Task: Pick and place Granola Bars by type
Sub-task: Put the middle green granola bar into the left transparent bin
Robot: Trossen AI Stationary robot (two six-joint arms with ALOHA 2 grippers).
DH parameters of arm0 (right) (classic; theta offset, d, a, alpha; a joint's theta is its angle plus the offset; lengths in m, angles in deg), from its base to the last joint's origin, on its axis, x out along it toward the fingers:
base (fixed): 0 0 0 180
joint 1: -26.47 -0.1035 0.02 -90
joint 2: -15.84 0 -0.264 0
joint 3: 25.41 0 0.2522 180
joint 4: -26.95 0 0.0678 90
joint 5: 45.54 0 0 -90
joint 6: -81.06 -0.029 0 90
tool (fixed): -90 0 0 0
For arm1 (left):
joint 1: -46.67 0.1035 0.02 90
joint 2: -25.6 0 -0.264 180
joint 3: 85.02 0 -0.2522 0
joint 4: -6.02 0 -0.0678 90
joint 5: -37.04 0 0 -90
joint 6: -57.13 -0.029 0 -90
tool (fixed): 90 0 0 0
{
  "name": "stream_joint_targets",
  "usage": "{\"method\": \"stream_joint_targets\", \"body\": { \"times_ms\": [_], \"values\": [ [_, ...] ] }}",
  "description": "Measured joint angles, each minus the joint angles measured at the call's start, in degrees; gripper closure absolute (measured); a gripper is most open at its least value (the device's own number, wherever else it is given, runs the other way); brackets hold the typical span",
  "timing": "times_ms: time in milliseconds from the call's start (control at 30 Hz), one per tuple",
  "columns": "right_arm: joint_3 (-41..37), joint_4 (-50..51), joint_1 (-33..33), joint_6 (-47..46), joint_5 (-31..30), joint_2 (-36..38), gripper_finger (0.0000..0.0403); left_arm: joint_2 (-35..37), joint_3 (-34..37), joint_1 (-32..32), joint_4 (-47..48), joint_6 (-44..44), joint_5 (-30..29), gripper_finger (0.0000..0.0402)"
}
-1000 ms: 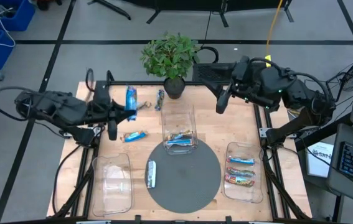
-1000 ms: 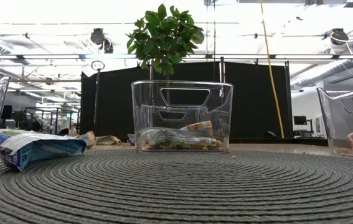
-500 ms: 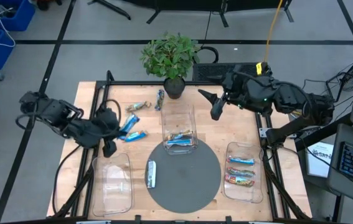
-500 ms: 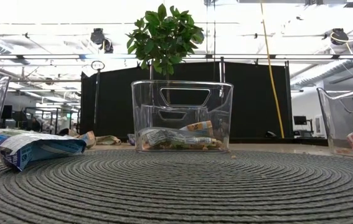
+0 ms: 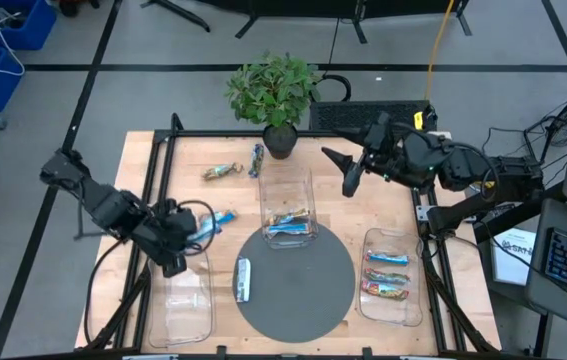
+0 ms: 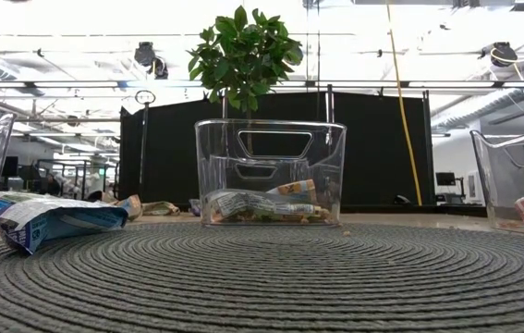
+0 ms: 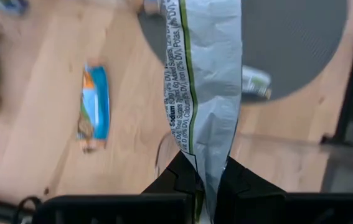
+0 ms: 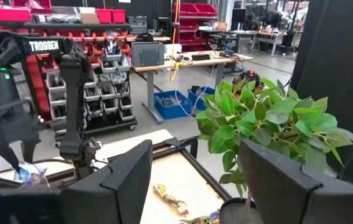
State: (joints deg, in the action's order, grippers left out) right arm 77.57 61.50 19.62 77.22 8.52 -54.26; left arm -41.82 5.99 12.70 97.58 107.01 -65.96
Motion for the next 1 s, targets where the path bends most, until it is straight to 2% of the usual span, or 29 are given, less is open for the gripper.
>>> {"method": "stream_joint_targets", "body": {
  "times_ms": [567, 833, 1000],
  "values": [
    [-0.80, 0.45, 0.00, 0.06, 0.17, 0.14, 0.0170, 0.04, 19.66, -11.03, -8.04, 7.51, 8.60, 0.0384],
    [-0.80, 0.46, 0.00, 0.02, 0.17, 0.14, 0.0170, 0.07, 27.06, -17.95, -13.05, 14.69, 9.37, 0.0384],
    [-0.80, 0.44, 0.00, 0.00, 0.14, 0.14, 0.0170, 0.04, 31.15, -19.99, -15.61, 18.39, 10.58, 0.0384]
  ]
}}
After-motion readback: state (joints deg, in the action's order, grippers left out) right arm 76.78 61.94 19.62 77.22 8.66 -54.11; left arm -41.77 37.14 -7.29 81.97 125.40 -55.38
